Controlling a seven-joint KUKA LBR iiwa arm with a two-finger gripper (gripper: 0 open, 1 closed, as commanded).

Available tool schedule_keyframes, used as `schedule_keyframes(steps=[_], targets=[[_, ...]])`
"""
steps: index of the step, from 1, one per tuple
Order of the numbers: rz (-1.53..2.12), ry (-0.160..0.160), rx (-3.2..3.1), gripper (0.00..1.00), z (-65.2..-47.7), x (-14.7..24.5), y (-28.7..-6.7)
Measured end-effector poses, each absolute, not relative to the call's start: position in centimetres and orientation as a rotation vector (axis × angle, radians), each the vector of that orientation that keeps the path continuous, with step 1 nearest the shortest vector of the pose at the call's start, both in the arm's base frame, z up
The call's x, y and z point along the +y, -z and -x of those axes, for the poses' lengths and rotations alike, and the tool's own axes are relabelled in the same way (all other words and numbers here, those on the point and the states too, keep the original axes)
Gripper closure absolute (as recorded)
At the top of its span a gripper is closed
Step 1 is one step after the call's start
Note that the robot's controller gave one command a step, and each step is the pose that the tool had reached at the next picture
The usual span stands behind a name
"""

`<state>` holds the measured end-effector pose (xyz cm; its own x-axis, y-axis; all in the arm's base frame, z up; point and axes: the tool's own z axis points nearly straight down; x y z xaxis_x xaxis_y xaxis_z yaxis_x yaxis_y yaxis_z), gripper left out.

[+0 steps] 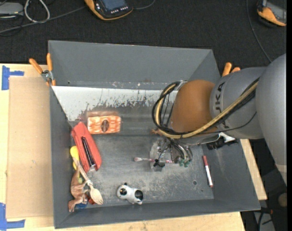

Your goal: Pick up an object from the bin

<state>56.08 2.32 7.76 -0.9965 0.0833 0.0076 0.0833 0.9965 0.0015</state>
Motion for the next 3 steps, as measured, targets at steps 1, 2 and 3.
schedule_keyframes(steps=[1,2,3], targets=[[0.131,0.004,-3.134,1.00,-56.1,2.3,-9.3],[0.131,0.003,-3.125,1.00,-55.9,2.3,-13.4],[0.131,0.005,-3.130,1.00,-56.1,2.3,-16.1]])
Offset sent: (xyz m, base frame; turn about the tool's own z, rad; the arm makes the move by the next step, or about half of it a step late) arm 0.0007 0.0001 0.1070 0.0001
